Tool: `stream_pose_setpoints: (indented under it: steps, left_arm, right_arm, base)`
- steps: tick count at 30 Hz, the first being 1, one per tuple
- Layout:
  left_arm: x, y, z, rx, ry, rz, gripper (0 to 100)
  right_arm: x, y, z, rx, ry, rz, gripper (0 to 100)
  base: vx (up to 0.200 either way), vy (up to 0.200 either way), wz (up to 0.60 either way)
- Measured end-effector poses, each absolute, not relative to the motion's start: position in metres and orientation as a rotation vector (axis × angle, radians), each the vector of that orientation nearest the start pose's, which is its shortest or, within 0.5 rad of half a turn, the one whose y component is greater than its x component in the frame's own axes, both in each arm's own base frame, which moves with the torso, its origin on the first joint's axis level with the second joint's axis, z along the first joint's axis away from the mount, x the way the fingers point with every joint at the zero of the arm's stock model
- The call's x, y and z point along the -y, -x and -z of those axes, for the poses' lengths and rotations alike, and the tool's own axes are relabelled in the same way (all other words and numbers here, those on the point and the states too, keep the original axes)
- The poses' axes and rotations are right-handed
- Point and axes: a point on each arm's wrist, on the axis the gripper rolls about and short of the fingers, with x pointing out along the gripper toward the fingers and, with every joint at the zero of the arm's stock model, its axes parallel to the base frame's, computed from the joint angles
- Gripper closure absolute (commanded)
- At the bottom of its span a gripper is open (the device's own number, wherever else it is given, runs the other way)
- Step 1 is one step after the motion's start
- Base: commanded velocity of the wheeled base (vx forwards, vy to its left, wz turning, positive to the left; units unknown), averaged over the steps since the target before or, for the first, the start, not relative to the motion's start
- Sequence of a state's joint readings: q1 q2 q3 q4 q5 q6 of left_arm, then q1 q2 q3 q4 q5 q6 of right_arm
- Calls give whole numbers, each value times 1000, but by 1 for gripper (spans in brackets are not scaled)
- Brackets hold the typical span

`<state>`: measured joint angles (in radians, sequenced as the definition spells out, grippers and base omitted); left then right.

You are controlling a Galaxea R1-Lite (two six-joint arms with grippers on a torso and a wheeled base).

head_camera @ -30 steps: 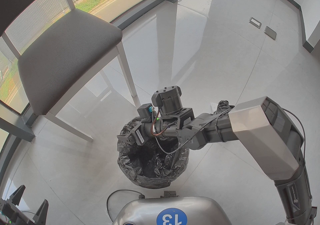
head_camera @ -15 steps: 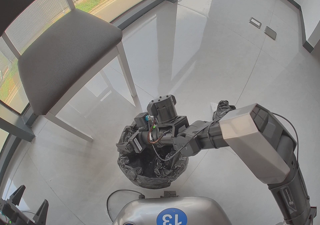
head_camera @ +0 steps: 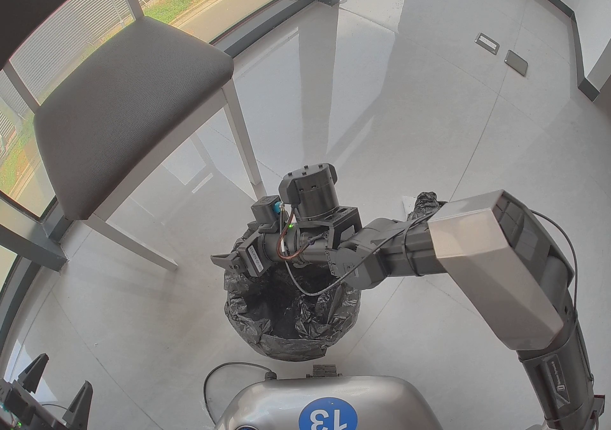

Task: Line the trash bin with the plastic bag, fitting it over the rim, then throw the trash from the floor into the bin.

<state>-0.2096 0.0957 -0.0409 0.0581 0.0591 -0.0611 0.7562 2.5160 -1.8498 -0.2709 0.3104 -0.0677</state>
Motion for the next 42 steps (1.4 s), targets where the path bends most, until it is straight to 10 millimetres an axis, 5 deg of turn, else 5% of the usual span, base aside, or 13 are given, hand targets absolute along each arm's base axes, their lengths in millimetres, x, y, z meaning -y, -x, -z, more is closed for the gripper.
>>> stream_pose_setpoints:
  steps: [10, 30, 34, 42]
  left_arm:
    - [-5, 18, -83, -117, 45, 147, 0]
    - [-5, 18, -83, -117, 45, 147, 0]
    - [-5, 18, -83, -117, 46, 147, 0]
    - [-5, 18, -83, -116, 46, 146, 0]
  right_arm:
    - [-373, -361, -92, -365, 161, -1098, 0]
    - [-386, -354, -48, -524, 81, -1182, 0]
    - [-386, -354, -57, -509, 63, -1180, 0]
    - [-374, -351, -112, -406, 35, -1164, 0]
  base:
    - [0, 0, 0]
    - [0, 0, 0]
    - [0, 0, 0]
    - [0, 0, 0]
